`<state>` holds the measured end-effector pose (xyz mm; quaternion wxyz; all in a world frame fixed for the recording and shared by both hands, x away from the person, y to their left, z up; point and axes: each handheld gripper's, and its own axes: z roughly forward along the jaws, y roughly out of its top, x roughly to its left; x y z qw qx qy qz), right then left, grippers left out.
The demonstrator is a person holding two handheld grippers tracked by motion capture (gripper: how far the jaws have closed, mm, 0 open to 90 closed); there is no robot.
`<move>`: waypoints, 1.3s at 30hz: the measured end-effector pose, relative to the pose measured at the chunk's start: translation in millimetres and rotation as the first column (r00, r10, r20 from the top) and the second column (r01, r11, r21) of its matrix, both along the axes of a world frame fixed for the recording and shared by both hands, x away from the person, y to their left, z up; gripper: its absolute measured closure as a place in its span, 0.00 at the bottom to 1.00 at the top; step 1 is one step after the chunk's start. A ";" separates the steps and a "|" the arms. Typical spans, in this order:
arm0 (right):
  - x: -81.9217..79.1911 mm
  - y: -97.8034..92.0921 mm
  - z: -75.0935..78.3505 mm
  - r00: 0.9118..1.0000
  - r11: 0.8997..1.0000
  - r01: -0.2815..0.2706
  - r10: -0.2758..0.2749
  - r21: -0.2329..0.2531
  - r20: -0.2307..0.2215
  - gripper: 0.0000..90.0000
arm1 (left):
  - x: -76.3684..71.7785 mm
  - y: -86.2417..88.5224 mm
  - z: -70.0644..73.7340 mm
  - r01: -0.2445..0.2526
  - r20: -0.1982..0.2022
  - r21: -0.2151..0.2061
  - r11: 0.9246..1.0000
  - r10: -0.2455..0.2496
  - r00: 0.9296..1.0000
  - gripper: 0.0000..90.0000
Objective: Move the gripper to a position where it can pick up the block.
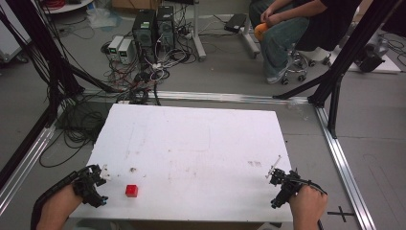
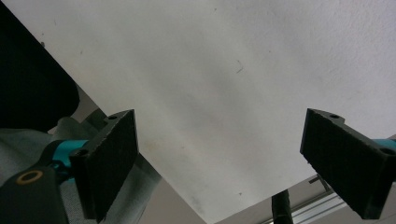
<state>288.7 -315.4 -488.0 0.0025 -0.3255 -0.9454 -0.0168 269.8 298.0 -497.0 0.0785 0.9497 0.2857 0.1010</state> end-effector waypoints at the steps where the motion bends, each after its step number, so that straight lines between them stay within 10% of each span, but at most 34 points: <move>1: 0.2 -0.2 0.2 1.000 1.000 0.000 0.000 0.001 -0.002 0.12 | 0.2 0.0 0.1 0.003 -0.006 0.000 1.000 -0.003 1.000 0.24; 27: -1.7 -1.2 6.0 1.000 1.000 0.012 -0.013 0.025 0.016 0.12 | 1.0 -2.7 0.5 0.003 -0.006 -0.013 1.000 -0.003 1.000 0.24; 39: -2.2 -1.0 6.4 1.000 0.999 0.011 -0.012 0.031 0.014 0.12 | 5.4 -5.1 5.5 0.127 -0.028 -0.018 0.992 -0.128 0.991 0.24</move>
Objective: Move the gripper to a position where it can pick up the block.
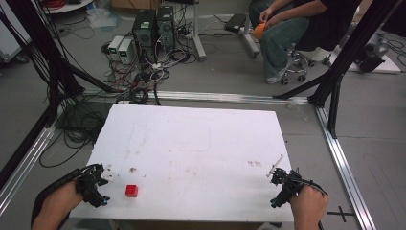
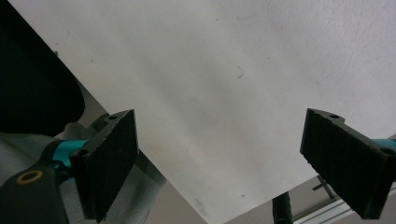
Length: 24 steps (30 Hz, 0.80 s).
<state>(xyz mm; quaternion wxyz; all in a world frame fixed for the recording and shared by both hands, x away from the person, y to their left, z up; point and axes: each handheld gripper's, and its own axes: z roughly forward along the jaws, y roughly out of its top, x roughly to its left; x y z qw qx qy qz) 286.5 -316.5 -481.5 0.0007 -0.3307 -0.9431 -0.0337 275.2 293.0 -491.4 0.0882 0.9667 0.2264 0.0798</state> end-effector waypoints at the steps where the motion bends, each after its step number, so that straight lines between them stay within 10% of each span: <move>1: -0.1 0.0 -0.1 1.000 1.000 -0.003 0.003 0.001 0.001 0.12 | 0.3 -0.2 1.2 0.011 0.002 0.002 1.000 -0.011 1.000 0.24; 17: 0.4 1.1 -0.2 1.000 1.000 -0.010 0.010 0.002 0.002 0.12 | 9.0 -5.0 16.3 0.183 -0.002 0.033 0.982 -0.183 0.983 0.24; 24: 0.9 4.0 -0.4 1.000 1.000 -0.017 0.017 0.005 0.002 0.12 | 11.9 -18.7 19.7 0.283 -0.020 0.030 0.959 -0.282 0.959 0.24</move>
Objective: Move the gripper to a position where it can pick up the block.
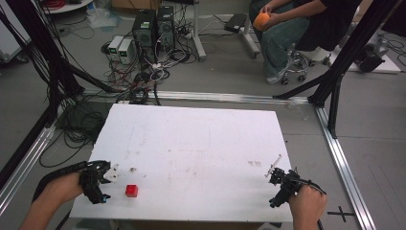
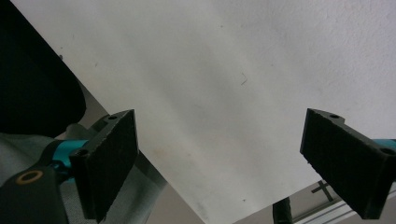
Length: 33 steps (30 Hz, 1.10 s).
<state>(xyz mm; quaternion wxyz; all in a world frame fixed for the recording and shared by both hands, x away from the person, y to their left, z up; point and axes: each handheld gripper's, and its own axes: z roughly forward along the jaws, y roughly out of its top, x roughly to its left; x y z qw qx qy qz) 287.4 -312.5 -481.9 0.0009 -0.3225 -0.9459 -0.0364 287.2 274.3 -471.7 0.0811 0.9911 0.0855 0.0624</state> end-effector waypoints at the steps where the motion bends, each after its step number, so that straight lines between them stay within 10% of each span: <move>1: 0.0 -0.3 -0.2 1.000 1.000 -0.001 0.001 0.001 0.001 0.12 | 0.0 0.0 0.0 0.000 0.000 0.000 1.000 0.000 1.000 0.24; 33: -0.9 -2.3 0.6 1.000 1.000 -0.005 0.005 0.008 0.003 0.12 | 11.5 -67.4 -20.6 0.211 -0.087 0.067 0.975 -0.205 0.975 0.24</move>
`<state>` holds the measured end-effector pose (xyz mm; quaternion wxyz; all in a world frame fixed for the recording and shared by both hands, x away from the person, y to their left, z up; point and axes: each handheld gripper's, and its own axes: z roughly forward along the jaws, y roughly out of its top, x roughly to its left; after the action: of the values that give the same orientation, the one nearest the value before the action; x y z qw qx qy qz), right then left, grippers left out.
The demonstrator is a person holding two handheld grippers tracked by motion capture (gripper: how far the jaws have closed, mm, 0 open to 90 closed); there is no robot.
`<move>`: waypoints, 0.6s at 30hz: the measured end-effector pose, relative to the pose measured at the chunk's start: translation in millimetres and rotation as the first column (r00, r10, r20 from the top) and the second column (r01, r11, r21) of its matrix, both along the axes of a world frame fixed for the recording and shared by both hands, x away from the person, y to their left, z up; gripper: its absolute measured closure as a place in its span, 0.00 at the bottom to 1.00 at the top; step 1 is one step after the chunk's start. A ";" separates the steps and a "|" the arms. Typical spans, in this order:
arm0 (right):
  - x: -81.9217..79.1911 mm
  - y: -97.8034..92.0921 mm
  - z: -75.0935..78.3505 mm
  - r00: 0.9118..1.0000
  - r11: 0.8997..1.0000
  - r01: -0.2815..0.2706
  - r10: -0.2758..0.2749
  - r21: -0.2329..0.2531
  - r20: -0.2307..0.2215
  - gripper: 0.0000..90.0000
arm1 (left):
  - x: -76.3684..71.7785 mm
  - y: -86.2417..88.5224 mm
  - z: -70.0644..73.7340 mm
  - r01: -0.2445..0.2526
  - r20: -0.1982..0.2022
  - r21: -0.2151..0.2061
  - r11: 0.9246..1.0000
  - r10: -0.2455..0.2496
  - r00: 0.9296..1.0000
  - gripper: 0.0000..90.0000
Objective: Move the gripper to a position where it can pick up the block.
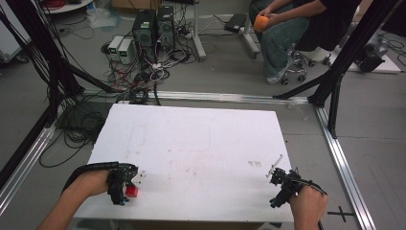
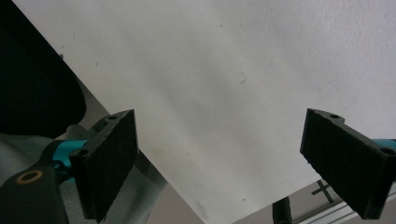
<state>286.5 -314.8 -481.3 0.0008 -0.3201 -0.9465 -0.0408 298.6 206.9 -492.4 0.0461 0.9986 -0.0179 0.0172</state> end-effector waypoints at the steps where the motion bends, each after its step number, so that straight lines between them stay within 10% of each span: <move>1: -0.4 0.6 -0.1 1.000 1.000 0.008 -0.008 0.000 -0.004 0.12 | 0.3 -1.7 -1.5 0.001 -0.004 0.002 1.000 -0.001 1.000 0.24; 18: -0.3 0.0 -1.4 1.000 1.000 0.008 -0.008 -0.001 -0.002 0.12 | 2.4 -5.9 -15.1 0.019 -0.005 0.034 0.999 -0.019 1.000 0.24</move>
<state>286.2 -314.7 -482.6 0.0015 -0.3239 -0.9453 -0.0398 301.0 200.9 -507.5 0.0292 0.9991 -0.0275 0.0142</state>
